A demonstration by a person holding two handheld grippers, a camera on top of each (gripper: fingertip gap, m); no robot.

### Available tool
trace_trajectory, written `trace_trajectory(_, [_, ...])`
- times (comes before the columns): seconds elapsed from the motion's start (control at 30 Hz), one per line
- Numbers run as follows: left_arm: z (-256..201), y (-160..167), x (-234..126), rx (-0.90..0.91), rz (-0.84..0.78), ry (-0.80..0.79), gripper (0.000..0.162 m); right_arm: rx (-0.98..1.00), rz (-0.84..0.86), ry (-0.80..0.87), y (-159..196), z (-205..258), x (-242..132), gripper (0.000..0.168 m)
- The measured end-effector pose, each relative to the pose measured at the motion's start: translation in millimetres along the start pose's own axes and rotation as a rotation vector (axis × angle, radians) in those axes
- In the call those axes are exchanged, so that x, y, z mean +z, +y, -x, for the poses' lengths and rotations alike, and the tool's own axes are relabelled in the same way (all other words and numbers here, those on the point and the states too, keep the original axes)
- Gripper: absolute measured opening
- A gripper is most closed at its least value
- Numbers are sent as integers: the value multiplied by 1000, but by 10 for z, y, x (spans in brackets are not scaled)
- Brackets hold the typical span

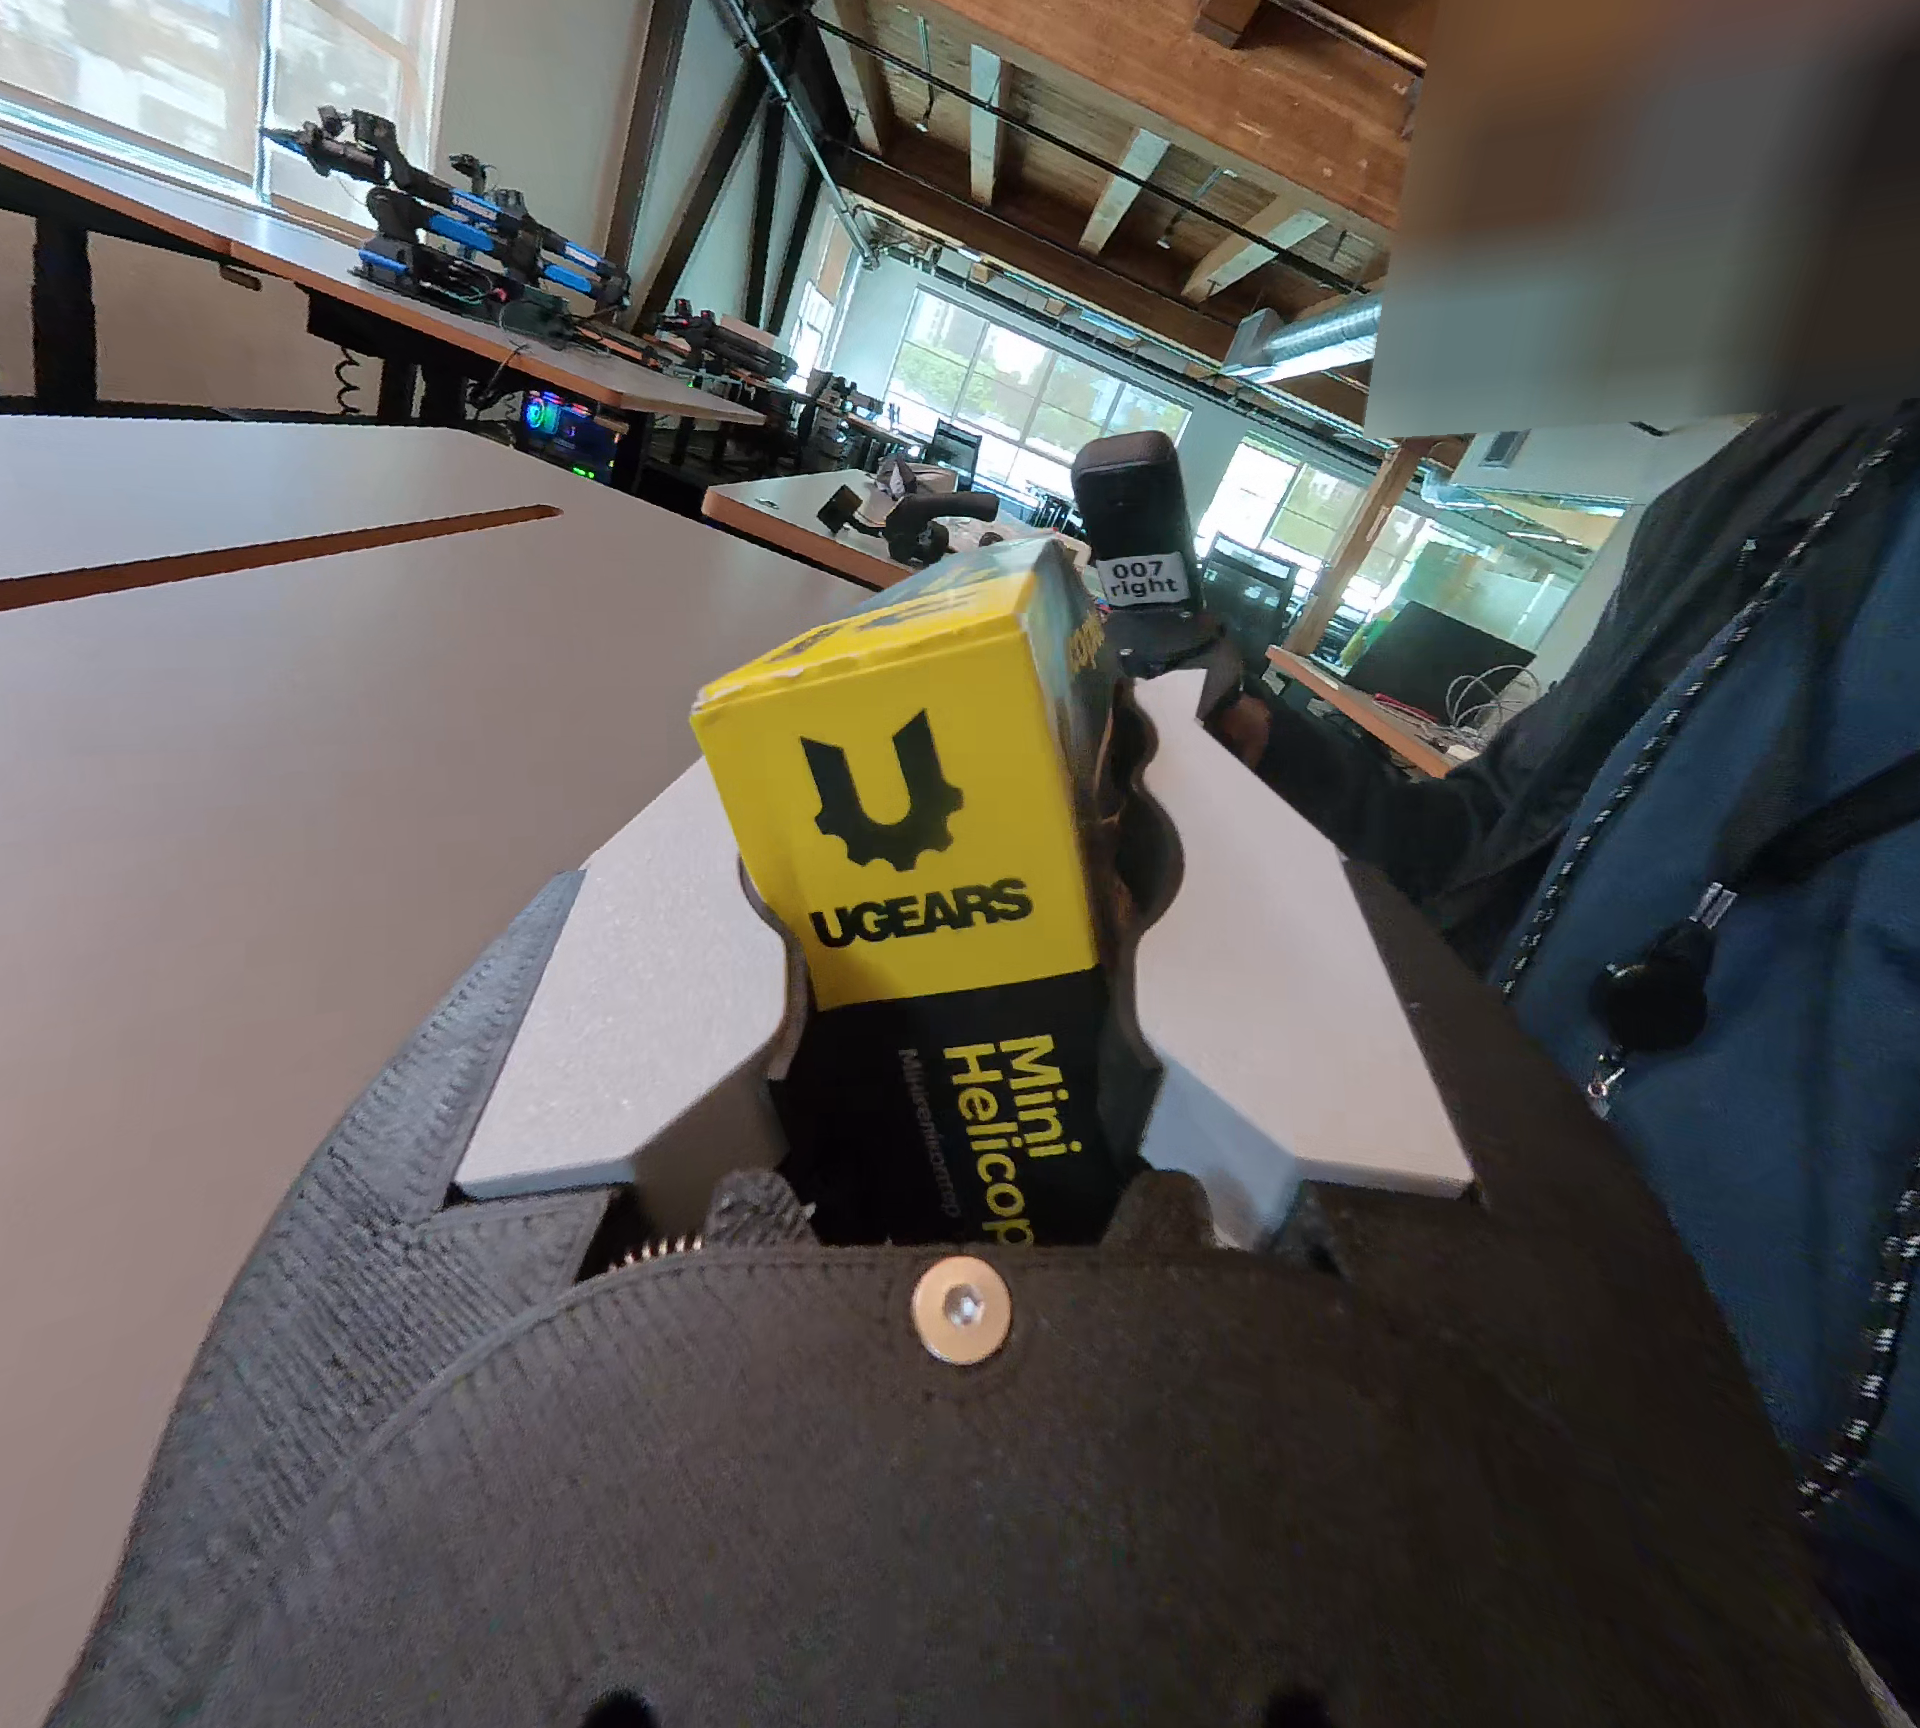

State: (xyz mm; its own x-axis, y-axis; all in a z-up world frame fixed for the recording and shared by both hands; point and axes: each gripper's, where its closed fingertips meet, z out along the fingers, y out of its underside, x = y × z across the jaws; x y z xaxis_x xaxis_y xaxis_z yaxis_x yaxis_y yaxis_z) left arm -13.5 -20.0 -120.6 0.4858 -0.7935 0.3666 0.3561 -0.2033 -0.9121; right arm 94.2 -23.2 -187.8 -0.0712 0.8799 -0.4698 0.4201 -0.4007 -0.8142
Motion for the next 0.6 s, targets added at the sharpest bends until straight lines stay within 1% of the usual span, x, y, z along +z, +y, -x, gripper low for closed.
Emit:
trace_trajectory(0.13, [24, 16, -6, 11, 16, -47, 57, -32, -20, 88, 9, -7, -20, 32])
trace_trajectory(0.23, [14, 54, -26, 28, 50, -95, 60, -58, -40, 144, 5, -1, -43, 27])
trace_trajectory(0.3, [-43, 107, -69, 29, 81, -106, 57, -67, -54, 168, 2, 14, -54, 25])
trace_trajectory(0.33, [-53, 159, -101, 21, 108, -124, 61, -69, -61, 181, 2, 18, -60, 24])
trace_trajectory(0.37, [-53, 223, -138, 8, 141, -150, 64, -72, -71, 196, -1, 16, -69, 23])
trace_trajectory(0.43, [-59, 384, -212, -49, 220, -203, 70, -86, -86, 258, -8, -32, -99, 12])
trace_trajectory(0.5, [-34, 572, -269, -116, 300, -284, 76, -91, -77, 298, 31, -59, -91, 9])
trace_trajectory(0.57, [-17, 680, -295, -176, 319, -349, 79, -58, -82, 301, 77, -61, -71, 8])
trace_trajectory(0.6, [-20, 703, -300, -205, 311, -364, 77, -37, -89, 294, 94, -53, -65, 8])
